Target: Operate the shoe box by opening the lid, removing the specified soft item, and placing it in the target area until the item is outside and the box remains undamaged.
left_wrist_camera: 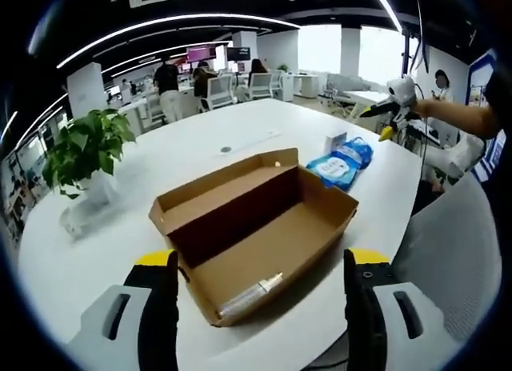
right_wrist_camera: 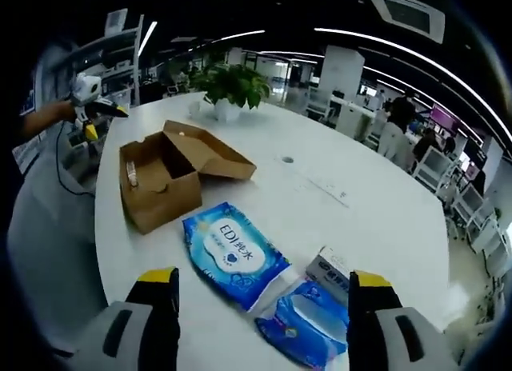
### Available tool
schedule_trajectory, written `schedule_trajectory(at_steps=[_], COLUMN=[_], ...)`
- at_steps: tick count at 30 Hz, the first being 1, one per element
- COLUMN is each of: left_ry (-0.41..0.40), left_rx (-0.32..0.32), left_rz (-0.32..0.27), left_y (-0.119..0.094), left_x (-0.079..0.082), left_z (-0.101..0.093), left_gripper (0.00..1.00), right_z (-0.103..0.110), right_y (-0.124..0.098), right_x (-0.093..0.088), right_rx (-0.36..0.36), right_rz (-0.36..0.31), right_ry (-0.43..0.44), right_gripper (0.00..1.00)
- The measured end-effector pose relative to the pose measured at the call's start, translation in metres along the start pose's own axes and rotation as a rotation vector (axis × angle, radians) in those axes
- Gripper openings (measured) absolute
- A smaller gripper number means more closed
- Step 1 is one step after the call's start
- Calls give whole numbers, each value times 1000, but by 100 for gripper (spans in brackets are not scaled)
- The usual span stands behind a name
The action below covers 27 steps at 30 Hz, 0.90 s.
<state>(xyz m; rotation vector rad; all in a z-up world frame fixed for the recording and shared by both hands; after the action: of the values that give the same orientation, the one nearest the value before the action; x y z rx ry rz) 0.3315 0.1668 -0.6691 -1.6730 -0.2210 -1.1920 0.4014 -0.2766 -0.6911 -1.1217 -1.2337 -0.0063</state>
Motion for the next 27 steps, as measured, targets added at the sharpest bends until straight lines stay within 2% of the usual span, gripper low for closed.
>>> schedule_trajectory(at_steps=[7, 11, 18, 27], left_ry=[29, 66, 115, 170], left_rx=[-27, -47, -65, -86], left_rz=[60, 106, 157, 214], left_y=[9, 14, 23, 35], left_x=[-1, -2, 0, 2], left_z=[7, 9, 15, 23], left_gripper=[86, 85, 82, 78], right_z=[16, 25, 49, 70], right_y=[-7, -11, -16, -19], right_x=[0, -2, -6, -12], right_rx=[-27, -39, -30, -45], right_rz=[-32, -42, -55, -81], right_ry=[47, 68, 84, 113], right_gripper=[100, 100, 100, 100])
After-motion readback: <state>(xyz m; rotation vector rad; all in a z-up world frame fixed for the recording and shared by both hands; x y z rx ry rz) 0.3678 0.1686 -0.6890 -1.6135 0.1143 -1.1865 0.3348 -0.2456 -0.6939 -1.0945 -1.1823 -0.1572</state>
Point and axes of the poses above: the point that each gripper's makers call its tool centre point, and the gripper's own axes: y roughly forward along the fingers, z roughly to its left, x roughly out of its top, the point moved 2 cm from there along -y, roughly backward along the fingers, and after that the axes turned 1 degree about x, right-handed, at the moved point
